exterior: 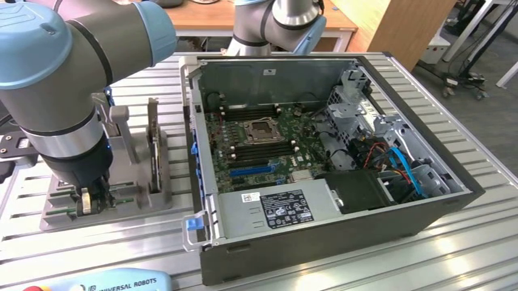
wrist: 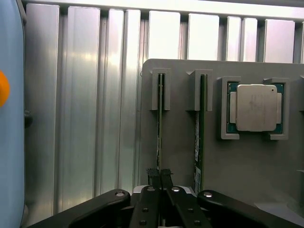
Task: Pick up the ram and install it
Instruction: 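Pick up the ram and move it above insertion slot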
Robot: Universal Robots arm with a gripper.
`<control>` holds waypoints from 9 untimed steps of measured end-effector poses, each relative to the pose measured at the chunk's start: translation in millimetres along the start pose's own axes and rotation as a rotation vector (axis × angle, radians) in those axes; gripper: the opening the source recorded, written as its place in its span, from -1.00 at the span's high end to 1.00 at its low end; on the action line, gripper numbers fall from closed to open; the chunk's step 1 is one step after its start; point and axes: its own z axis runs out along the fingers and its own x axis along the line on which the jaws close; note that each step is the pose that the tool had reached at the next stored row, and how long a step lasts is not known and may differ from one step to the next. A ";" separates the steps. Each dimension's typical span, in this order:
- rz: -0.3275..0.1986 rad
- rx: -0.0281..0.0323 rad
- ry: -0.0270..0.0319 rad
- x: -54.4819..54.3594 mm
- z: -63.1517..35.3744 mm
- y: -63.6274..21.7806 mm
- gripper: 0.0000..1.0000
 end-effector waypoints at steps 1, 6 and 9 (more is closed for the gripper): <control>0.000 0.0001 -0.0001 0.0 0.0 0.0 0.77; 0.000 0.0000 0.0000 -0.1 -3.1 0.1 0.77; 0.000 0.0000 0.0000 -0.2 -6.4 0.3 0.77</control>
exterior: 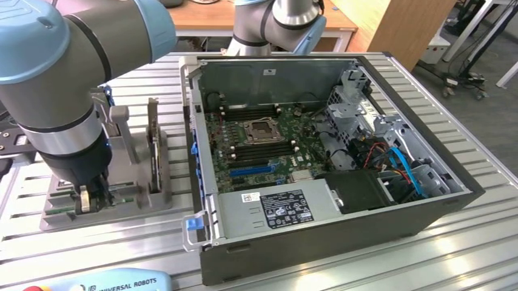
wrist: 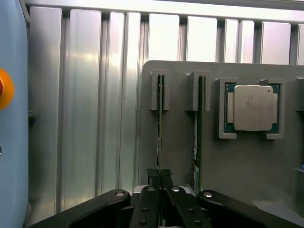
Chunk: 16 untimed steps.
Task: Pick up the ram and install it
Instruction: 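Pick up the ram and move it above insertion slot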
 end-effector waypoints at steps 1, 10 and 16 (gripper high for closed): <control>0.000 0.0001 0.0000 0.0 -1.3 0.1 0.77; 0.000 0.0000 0.0000 -0.4 -16.1 0.7 0.77; 0.000 0.0000 0.0000 -0.8 -28.9 1.2 0.77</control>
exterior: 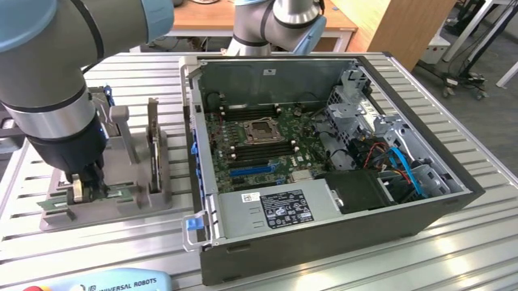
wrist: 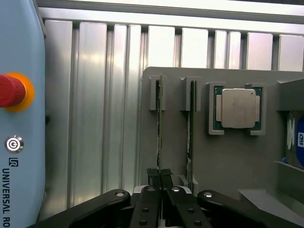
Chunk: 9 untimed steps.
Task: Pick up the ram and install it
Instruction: 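Pick up the ram and move it above insertion slot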
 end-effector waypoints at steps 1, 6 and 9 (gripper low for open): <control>0.000 0.0001 0.0000 -0.1 -2.5 0.1 0.77; 0.000 0.0000 0.0000 -0.5 -15.9 0.6 0.77; 0.000 0.0002 -0.0001 -0.8 -24.2 0.9 0.77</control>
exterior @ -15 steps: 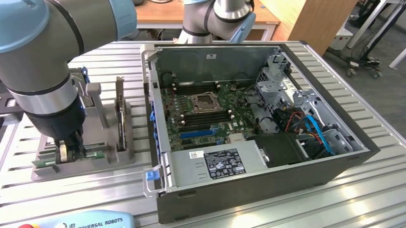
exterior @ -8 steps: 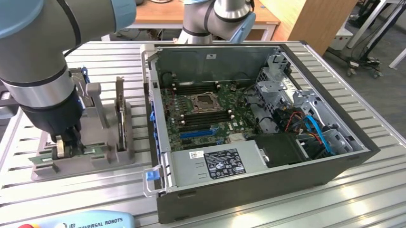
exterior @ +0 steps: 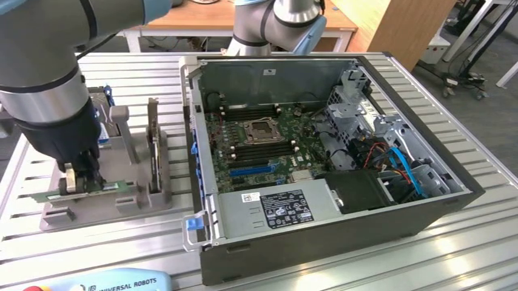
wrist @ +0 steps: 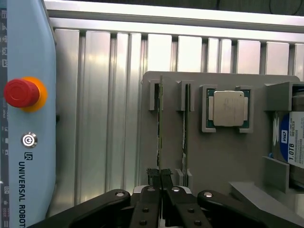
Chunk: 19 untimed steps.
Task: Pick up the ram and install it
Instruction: 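Pick up the ram and move it above insertion slot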
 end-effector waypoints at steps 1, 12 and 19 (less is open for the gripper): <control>0.000 0.0001 0.0001 -0.1 -2.9 0.2 0.77; 0.000 0.0017 0.0001 -1.8 -32.6 1.4 0.77; 0.000 0.0042 0.0002 -3.4 -51.9 2.3 0.77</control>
